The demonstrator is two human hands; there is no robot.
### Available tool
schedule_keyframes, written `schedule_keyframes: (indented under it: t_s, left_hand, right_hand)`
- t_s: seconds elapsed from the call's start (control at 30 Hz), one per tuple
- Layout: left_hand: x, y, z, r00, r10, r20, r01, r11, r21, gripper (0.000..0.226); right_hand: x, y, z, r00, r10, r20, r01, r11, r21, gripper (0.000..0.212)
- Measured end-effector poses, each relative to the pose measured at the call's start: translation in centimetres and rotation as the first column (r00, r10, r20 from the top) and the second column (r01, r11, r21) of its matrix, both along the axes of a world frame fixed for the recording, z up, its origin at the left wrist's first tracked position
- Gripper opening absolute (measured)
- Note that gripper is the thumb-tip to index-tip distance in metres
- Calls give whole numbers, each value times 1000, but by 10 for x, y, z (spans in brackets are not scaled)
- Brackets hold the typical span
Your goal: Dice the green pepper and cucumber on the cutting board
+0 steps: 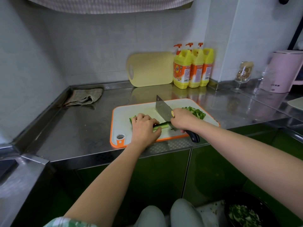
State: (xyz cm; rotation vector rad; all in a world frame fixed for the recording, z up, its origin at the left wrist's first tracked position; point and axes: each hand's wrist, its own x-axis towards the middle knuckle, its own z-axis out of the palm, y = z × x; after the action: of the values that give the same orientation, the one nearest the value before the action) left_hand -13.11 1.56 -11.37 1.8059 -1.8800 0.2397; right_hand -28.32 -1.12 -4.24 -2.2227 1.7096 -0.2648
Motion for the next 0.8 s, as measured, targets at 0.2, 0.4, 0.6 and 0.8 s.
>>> schedule_keyframes:
  t_s: [0.2, 0.4, 0.6, 0.8]
  left_hand:
    - [12, 3, 2, 998, 31, -54, -32, 999, -7, 28]
    - [11, 4, 3, 994, 37, -101, -36, 999, 8, 26]
    - [12, 4, 3, 990, 35, -139, -35, 999, 7, 24]
    - [13, 5, 3, 989, 37, -145, -36, 999, 13, 25]
  right_hand:
    - [-9, 1, 20, 998, 13, 67, -17, 998, 68, 18]
    - [-3, 9, 28, 996, 46, -78, -35, 989, 147, 17]
    - [7, 5, 13, 999, 11, -53, -5, 995, 99, 12]
    - [4, 2, 2, 997, -19, 70, 17, 999, 35, 11]
